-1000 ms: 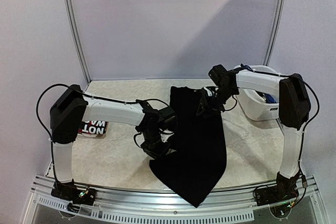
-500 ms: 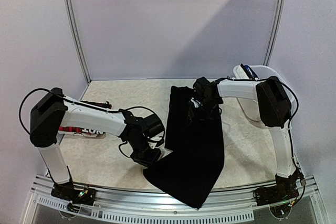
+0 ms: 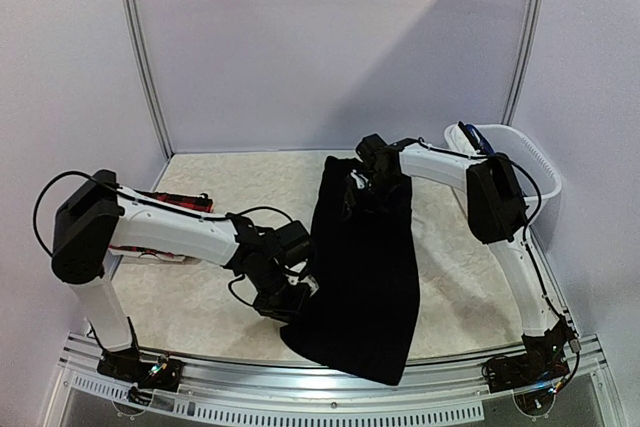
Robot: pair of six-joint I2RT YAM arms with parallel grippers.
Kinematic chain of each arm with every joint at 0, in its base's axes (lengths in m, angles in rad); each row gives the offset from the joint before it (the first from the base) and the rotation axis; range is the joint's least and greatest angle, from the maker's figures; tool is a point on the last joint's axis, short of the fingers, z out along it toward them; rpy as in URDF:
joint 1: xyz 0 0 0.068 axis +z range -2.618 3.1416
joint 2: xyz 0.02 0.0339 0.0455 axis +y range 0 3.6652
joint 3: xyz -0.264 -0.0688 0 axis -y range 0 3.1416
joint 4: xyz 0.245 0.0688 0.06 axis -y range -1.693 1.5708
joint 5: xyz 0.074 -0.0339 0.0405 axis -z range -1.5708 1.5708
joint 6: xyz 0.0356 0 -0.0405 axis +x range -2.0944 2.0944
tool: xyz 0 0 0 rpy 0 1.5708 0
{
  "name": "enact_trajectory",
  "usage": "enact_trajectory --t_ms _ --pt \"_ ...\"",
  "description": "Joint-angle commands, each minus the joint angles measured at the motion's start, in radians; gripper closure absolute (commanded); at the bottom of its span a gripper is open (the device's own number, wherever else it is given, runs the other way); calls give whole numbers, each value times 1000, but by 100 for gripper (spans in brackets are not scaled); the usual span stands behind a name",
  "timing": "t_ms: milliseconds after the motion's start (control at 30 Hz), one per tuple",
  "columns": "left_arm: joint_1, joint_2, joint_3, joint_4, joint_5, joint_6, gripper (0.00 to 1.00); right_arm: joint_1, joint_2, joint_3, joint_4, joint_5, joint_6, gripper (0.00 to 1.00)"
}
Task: Fold and stack the mixed laundry pile
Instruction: Rotate the rectangle-folded T-shirt at the center of the board.
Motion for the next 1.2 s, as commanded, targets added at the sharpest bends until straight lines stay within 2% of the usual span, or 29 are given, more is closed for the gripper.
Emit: enact_trajectory --t_ms 0,133,233,433,700,800,933,1167 --pt "-11 76 97 8 2 -8 100 -66 95 91 -52 55 -15 62" --pt "7 133 168 -10 33 -7 100 -100 142 178 -67 39 -37 62" --pt "10 151 210 -39 44 7 100 -105 130 172 -79 17 -46 62" --pt "-1 112 155 -34 80 -24 100 -93 -11 19 -30 -76 -64 60" --pt "-31 6 78 -26 89 -92 100 -76 -238 -127 -36 -50 -49 51" --pt "-30 -26 43 -36 88 -94 100 -74 -368 -266 -9 0 -1 48" --pt "-30 -27 9 -18 119 -80 100 -51 -573 -555 56 82 118 45" --pt "-30 -81 -92 103 174 -169 100 113 -924 -987 56 174 407 44"
